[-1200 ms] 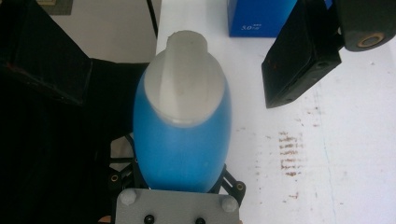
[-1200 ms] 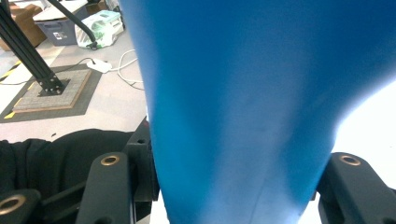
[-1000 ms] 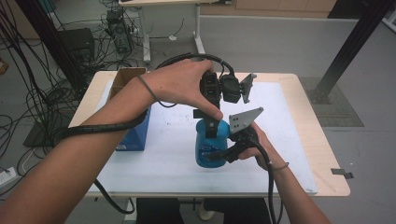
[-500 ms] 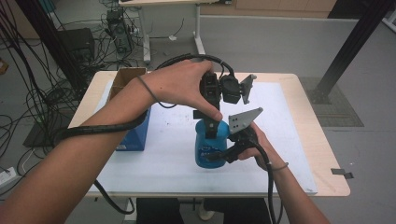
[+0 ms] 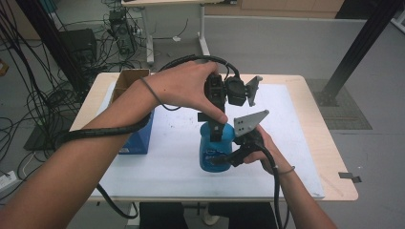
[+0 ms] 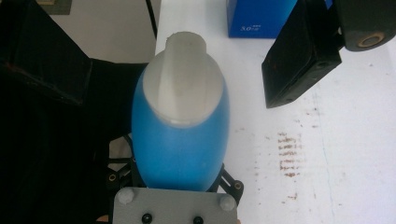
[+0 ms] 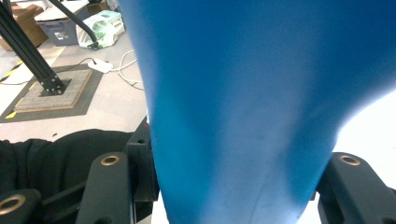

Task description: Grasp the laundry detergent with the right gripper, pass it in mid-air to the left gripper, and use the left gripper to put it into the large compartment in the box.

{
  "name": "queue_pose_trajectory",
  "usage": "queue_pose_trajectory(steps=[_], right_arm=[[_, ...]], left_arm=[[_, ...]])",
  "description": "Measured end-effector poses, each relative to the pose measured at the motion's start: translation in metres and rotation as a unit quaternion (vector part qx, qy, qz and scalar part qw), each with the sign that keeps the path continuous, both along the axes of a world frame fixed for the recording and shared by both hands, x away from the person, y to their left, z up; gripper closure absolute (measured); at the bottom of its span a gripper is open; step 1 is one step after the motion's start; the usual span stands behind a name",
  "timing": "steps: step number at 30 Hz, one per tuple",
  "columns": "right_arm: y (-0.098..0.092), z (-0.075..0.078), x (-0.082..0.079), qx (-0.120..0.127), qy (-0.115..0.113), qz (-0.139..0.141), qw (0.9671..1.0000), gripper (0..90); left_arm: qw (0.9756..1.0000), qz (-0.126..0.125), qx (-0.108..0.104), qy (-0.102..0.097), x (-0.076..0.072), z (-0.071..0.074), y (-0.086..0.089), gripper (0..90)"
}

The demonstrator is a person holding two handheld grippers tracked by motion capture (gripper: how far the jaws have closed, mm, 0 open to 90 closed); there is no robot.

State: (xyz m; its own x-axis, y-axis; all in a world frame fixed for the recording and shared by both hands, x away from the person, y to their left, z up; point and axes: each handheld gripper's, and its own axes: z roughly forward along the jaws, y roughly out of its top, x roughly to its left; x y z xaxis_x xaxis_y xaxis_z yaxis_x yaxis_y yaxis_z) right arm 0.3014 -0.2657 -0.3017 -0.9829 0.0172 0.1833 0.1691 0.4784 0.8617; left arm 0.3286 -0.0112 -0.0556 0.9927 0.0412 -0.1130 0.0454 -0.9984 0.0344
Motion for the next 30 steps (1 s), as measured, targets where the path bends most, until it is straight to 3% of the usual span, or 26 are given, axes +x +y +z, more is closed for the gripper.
queue_pose_trajectory(steps=[15, 30], right_arm=[[0.000, 0.001, 0.000, 0.000, -0.002, 0.001, 1.0000, 42.8], [0.001, 0.008, -0.002, 0.001, -0.009, 0.001, 1.0000, 42.7]], left_arm=[[1.0000, 0.002, -0.001, 0.000, 0.000, 0.000, 0.001, 8.7], [0.9999, -0.003, 0.010, 0.000, -0.004, -0.013, -0.004, 8.8]])
